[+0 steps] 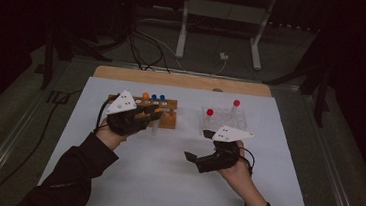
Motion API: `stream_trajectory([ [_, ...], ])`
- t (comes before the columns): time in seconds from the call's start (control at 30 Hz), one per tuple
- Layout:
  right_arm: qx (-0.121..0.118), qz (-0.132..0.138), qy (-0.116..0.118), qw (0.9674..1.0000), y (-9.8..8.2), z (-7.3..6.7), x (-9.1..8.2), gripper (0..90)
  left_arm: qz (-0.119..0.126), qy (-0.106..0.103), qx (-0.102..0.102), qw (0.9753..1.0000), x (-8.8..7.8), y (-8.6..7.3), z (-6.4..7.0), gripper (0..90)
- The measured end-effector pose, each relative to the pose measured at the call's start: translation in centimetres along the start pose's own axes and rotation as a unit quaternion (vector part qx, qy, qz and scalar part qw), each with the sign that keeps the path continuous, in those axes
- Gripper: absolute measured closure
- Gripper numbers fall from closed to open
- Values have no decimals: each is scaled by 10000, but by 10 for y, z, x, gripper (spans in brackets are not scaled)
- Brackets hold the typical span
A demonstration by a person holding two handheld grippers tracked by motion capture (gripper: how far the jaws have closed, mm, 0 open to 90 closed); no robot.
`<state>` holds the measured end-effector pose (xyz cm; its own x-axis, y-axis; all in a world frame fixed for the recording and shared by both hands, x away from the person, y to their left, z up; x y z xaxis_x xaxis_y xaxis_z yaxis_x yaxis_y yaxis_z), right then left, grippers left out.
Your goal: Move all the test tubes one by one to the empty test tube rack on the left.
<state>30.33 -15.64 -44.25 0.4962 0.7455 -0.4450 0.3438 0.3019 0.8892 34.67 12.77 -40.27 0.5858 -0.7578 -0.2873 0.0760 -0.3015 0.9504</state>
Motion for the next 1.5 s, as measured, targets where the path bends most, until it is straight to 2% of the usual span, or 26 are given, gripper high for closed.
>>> stream_trajectory([
  [0.07, 55, 117, 27, 9999, 0, 1, -2, 0, -17, 137, -8, 9999, -3, 0, -7, 722],
  [0.2, 51, 294, -36, 9995, 1, 3, -6, 0, 2, 375, -72, 9993, -7, 0, -20, 722],
  [0.33, 35, 265, -53, 9996, 1, 4, -7, 0, 72, 667, -144, 9976, -11, 2, -33, 722],
  [0.4, 37, 244, -62, 9997, 1, 4, -6, 0, 76, 838, -155, 9963, -12, 3, -40, 722],
  [0.6, 42, 255, -27, 9997, 1, 4, -7, 0, 171, 1169, -224, 9927, -12, 6, -58, 722],
  [0.77, 38, 254, -8, 9997, 1, 4, -7, 0, 237, 1420, -350, 9890, -7, 4, -71, 722],
  [0.87, 41, 264, 1, 9996, 1, 5, -8, 0, 267, 1551, -461, 9865, -2, 1, -77, 722],
  [0.9, 41, 264, 2, 9996, 1, 5, -8, 0, 290, 1540, -555, 9861, -1, -1, -79, 722],
  [0.93, 40, 266, 4, 9996, 1, 5, -8, 0, 347, 1557, -639, 9851, 1, -3, -81, 722],
  [1.1, 58, 240, 16, 9997, -1, 6, -7, 0, 405, 1840, -548, 9806, 9, -11, -86, 722],
  [1.13, 49, 232, 22, 9997, -1, 6, -7, 0, 451, 1888, -567, 9793, 11, -13, -87, 721],
  [1.17, 50, 223, 30, 9997, -1, 6, -7, 0, 449, 1859, -629, 9795, 13, -15, -88, 722],
  [1.2, 48, 217, 47, 9997, -1, 6, -7, 0, 422, 1954, -582, 9781, 15, -17, -88, 722],
  [1.33, 45, 213, 48, 9998, -2, 6, -7, 0, 316, 2050, -586, 9765, 21, -27, -89, 721],
  [1.5, 33, 208, 52, 9998, -2, 6, -8, 0, 35, 2044, -656, 9767, 29, -40, -88, 720],
])
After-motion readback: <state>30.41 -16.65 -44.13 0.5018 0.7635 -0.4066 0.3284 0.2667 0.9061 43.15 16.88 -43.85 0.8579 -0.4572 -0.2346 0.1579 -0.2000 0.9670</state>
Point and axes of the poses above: each handheld gripper's, and its own axes: x roughly forward along the jaws, y roughly out of its top, z roughly to its right, the point moved 2 cm from there along x, roughly forward along the jaws, and after that the axes turned 4 degrees about x, right-handed, at the moved point
